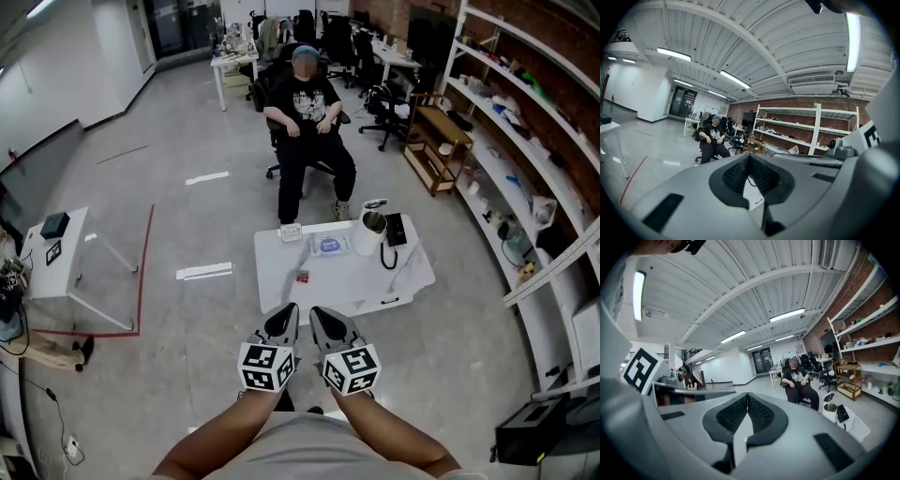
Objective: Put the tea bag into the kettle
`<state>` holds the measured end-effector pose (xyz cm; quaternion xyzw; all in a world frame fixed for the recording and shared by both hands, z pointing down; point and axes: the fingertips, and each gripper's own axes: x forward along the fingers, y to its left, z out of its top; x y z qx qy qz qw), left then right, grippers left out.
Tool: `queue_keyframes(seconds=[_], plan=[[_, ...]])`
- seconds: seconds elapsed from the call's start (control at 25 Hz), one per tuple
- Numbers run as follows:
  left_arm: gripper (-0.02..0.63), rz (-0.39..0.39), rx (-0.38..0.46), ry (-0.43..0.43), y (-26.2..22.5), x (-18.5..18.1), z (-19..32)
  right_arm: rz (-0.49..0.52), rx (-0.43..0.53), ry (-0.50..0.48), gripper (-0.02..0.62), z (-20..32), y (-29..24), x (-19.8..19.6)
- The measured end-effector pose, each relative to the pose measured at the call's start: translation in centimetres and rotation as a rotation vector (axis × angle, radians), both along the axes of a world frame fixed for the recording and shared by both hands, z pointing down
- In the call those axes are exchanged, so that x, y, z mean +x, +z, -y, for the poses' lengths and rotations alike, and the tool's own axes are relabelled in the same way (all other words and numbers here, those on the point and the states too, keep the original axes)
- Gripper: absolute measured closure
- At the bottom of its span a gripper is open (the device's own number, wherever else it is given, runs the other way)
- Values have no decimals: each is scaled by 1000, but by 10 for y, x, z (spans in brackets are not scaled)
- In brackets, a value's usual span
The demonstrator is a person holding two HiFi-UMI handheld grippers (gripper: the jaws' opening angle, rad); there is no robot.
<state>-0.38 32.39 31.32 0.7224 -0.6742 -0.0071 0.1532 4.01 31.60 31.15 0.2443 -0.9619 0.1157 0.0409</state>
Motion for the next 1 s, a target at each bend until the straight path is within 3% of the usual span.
queue_keyframes(seconds=[0.72,1.0], plan=[[598,-6,5,120,-4,-97,112,-16,12,105,584,104,-5,-98],[598,0,12,180,-3,-117,137,-14,14,164,585,125,-2,-121]])
